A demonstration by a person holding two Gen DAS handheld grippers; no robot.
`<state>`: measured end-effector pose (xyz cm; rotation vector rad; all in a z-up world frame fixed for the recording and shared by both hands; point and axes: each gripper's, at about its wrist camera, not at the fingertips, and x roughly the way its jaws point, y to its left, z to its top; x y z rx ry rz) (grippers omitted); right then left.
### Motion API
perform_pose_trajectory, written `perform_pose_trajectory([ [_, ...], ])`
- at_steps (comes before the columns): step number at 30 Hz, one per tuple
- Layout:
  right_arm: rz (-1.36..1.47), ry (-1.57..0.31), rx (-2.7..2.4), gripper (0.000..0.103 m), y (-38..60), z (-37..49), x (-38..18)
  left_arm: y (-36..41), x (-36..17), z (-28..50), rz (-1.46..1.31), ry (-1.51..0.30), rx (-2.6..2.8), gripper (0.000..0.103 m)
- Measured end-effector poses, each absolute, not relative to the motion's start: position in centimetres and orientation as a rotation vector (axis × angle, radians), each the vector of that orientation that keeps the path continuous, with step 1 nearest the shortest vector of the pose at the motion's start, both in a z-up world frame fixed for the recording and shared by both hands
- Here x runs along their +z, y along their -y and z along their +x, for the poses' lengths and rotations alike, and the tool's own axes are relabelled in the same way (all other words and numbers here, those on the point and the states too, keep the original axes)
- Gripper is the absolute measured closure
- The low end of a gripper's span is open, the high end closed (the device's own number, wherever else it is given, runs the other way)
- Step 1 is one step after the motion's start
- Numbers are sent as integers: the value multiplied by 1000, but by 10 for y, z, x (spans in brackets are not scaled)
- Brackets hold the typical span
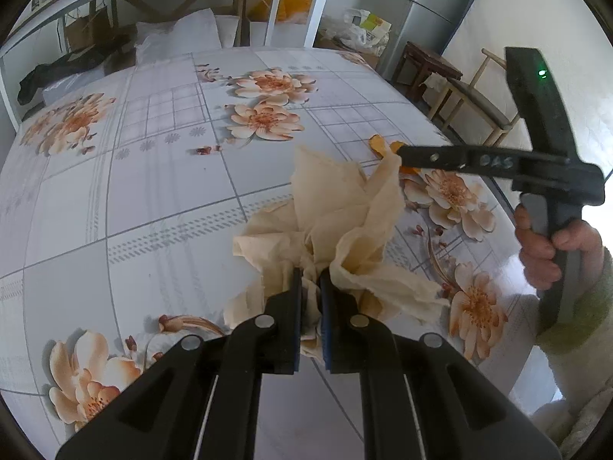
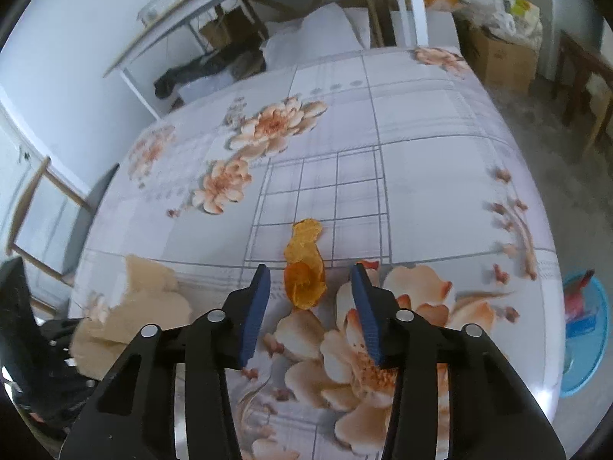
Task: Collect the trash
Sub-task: 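Grasp the orange peel with the right tool while the left tool lifts the beige cloth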
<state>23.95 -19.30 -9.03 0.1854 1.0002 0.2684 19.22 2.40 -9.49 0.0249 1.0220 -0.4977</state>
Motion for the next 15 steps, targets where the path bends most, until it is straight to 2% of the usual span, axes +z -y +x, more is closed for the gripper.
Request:
perform_pose_trajectory([
  [3,147,-987,266,67,188,241,-91,-24,-95,193,26,-1021,-496,95],
  [12,98,-973,271,88,182,238,-92,-21,-94,192,50,-1017,-478,95],
  [15,99,-966,272,93,182,235,-90,-22,-91,192,52,-1016,-480,89],
])
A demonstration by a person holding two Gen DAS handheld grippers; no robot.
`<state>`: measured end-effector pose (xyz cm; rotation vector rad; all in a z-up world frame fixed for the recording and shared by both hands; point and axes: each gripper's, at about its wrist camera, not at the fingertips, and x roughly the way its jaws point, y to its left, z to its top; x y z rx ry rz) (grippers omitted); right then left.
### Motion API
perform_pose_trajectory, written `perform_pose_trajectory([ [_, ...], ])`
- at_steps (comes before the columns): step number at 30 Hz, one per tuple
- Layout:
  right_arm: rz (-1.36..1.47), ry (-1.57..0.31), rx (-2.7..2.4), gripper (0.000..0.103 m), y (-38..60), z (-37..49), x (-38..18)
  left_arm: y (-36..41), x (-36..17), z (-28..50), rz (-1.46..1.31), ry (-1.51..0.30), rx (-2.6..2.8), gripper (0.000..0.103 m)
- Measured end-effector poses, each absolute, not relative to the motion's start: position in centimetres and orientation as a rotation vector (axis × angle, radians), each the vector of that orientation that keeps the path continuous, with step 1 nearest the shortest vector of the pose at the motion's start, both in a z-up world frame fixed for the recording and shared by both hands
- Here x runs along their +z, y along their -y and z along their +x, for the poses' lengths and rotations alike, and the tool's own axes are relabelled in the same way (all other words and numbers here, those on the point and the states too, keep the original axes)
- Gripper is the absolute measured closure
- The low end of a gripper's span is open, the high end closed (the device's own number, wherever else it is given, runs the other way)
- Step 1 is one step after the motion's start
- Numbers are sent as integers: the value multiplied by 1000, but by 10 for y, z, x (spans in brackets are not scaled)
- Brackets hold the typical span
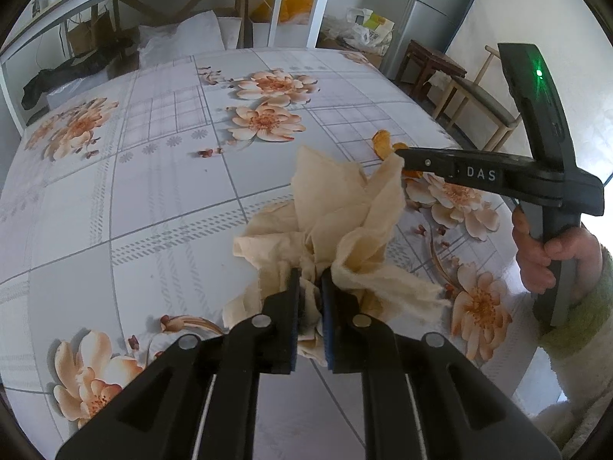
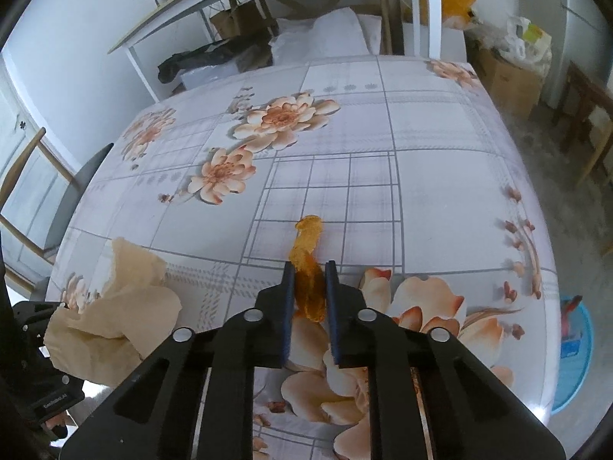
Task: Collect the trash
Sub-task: 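Grasp the orange peel with the right tool while the left tool lifts the beige cloth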
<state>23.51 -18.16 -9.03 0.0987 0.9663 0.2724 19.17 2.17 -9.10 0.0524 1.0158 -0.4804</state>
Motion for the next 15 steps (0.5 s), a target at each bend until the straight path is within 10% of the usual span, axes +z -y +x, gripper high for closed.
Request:
perform_pose_trajectory([
  [15,185,-978,271,95,191,228,-92,-42,-55,182,-13,-918,-514,23],
])
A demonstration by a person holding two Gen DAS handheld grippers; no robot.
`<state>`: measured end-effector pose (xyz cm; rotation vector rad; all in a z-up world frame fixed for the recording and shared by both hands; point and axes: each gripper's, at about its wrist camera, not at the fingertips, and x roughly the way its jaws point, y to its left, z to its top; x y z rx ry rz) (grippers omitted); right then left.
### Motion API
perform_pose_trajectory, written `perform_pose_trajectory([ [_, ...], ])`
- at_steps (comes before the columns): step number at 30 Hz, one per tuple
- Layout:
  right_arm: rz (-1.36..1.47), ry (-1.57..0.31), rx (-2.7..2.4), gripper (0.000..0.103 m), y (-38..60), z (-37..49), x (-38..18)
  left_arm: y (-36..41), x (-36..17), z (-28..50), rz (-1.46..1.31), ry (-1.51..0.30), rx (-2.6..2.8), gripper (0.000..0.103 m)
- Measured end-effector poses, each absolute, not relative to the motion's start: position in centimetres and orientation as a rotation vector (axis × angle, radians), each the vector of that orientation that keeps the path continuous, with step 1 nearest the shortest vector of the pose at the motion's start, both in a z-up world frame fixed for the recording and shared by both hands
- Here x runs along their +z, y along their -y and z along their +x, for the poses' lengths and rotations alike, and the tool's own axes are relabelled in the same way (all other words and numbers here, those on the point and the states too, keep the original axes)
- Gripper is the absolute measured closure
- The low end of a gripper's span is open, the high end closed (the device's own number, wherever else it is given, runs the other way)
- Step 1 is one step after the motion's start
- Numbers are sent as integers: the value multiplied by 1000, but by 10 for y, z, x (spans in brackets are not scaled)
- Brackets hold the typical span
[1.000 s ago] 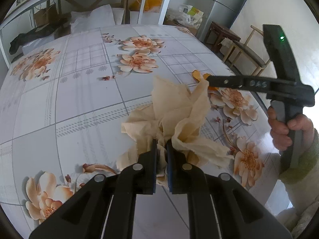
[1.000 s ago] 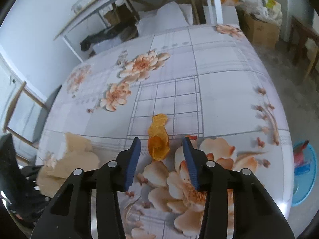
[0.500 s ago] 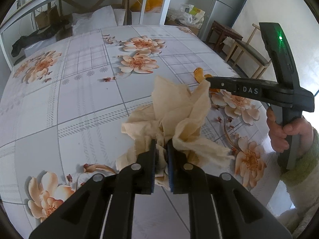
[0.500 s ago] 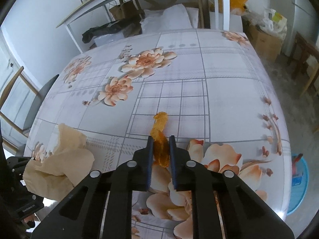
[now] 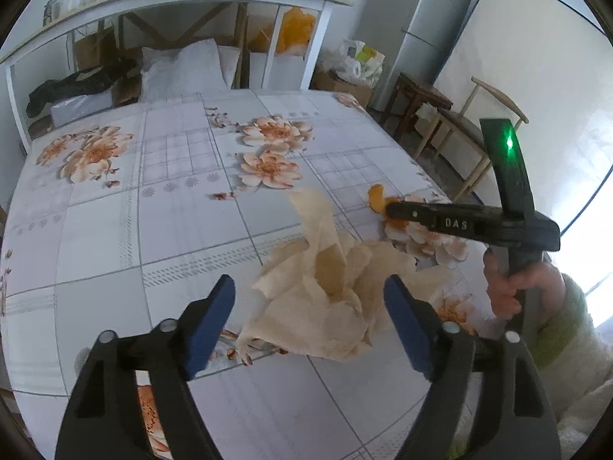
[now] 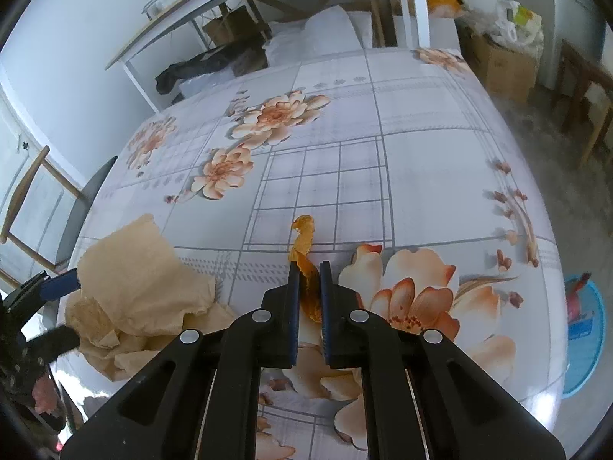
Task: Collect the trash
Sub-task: 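Grasp the orange peel with the right tool while the left tool lifts the beige cloth, then carry the cloth and peel over the wastebasket and open both tools to drop them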
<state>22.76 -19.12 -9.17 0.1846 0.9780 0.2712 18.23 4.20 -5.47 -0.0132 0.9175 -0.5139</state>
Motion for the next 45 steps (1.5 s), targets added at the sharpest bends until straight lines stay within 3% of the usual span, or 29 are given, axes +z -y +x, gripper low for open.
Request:
perform_pose_trajectory([
  [6,216,-979,276,95,194,229,-92,-17,-74,185,40,-985,-506,17],
  [17,237,-977,282,95,197,228,-92,25,-99,191,158,-1015,-502,17],
  [22,237,-976,275,95,198,226,-91,27,-99,189,192,-996,-478,33],
  [31,251,-976,250,95,208,212,-88,21,-96,191,191,-994,-440,75],
  [34,266,-969,241,95,214,204,-86,21,-95,189,198,-991,-439,84],
  [45,325,-904,240,95,237,178,-65,30,-72,176,217,-934,-441,89],
])
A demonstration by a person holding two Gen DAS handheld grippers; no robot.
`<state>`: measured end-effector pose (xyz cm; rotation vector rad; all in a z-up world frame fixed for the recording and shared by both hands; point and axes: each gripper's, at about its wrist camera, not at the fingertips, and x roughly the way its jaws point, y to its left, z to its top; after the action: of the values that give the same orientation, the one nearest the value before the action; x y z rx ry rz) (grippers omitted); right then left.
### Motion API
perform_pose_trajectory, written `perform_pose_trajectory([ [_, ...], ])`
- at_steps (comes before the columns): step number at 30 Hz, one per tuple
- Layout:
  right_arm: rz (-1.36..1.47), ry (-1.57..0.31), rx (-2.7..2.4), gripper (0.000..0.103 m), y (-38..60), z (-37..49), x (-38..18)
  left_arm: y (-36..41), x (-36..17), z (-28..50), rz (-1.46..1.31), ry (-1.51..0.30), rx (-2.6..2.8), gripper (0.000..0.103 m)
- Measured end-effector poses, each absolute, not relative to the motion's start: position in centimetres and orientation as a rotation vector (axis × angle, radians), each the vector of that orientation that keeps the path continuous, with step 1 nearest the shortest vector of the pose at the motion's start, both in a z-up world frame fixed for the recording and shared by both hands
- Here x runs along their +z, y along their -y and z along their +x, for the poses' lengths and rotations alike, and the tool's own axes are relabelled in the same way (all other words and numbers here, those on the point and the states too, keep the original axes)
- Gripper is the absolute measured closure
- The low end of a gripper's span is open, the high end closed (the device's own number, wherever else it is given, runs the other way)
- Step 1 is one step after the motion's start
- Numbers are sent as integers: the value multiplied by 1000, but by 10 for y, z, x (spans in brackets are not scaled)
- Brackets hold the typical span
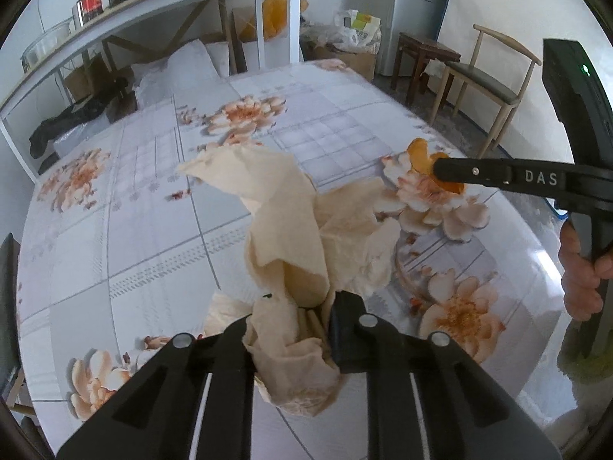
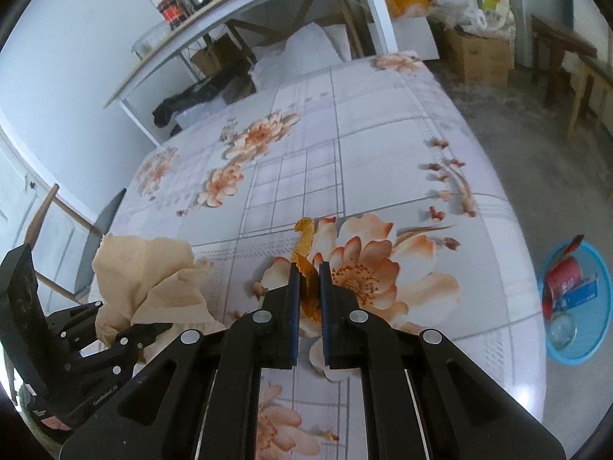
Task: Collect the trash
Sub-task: 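Carry the cloth and peel over the wastebasket and open both tools to drop them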
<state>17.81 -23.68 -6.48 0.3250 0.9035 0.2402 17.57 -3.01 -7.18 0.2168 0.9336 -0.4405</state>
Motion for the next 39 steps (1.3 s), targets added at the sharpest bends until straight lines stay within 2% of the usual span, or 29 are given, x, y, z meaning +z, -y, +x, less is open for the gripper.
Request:
perform_pose_trajectory([
  [9,356,-834,218,95,274,151,-39,70,-31,165,231,-838,-525,89],
  [22,511,-726,11,95,383,90,-25,182,7,151,284,-767,-774,89],
  [31,725,-654,-296,95,485,27,-51,286,7,163,192,-925,-1056,89],
  [39,970,-703,-463,95,548,-16,-126,421,-58,163,332,-1128,-1169,89],
])
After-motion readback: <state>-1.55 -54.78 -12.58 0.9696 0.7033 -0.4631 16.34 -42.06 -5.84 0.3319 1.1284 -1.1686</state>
